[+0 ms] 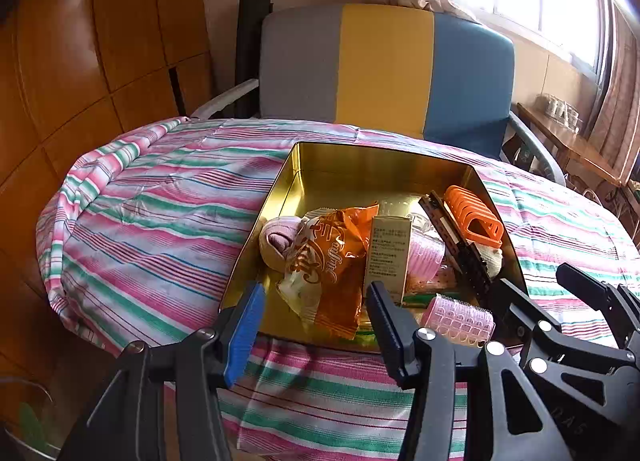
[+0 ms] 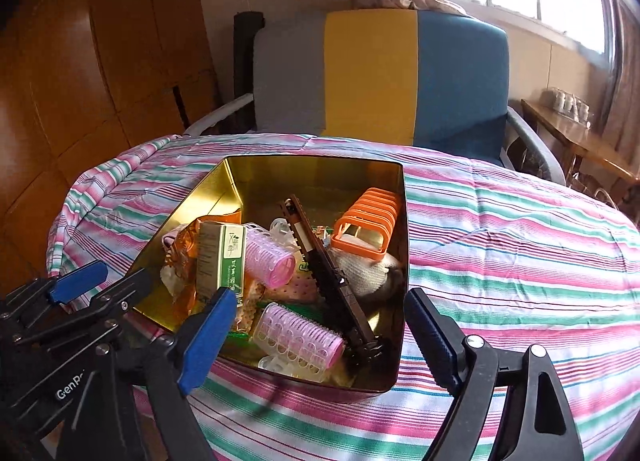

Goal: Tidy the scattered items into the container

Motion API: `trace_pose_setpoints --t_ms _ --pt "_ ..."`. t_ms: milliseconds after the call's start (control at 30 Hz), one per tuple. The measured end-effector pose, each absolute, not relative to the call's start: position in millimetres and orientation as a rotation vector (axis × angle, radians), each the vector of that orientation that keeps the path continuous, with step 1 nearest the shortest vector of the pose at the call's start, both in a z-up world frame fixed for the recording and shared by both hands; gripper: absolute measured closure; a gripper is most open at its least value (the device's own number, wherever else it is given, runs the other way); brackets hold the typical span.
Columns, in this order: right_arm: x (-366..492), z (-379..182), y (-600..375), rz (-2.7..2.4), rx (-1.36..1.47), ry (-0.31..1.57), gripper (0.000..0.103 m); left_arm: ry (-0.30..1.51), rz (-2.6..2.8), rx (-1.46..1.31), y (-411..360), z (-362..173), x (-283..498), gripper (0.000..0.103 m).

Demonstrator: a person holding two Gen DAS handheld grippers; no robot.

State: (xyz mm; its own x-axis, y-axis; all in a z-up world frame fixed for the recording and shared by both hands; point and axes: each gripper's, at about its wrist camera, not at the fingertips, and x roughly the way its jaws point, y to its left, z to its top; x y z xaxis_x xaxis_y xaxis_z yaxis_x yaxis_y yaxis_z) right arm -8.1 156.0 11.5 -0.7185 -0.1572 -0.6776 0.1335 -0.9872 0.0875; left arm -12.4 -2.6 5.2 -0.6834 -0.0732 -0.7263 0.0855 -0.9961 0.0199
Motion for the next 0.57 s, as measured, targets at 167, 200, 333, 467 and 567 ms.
trace_pose_setpoints --t_ms 167,200,333,467,567 --pt "-3.5 11.9 146.8 -2.778 1.086 -0.011 0.016 0.009 -2.772 1.243 -5.8 -0.3 -9.6 0.054" --pt "-3.0 11.7 145.8 -2.778 1.085 -0.007 0.016 0.000 -2.768 1.248 -5.5 -1.2 -9.4 0.054" --pt "-2.8 12.5 146.2 -2.791 1.077 -0.008 0.015 -0.044 -2.767 1.246 -3.1 -3.4 -9.9 0.055" --pt "-2.8 13.5 147.4 -2.806 1.070 -0.008 0.013 -0.033 -2.761 1.243 -5.8 -5.5 -12.5 0.069" --pt "-3.1 14.6 148.6 -2.819 1.065 -0.006 0.013 -0.030 -2.764 1.223 -7.8 -2.2 -12.0 0.069"
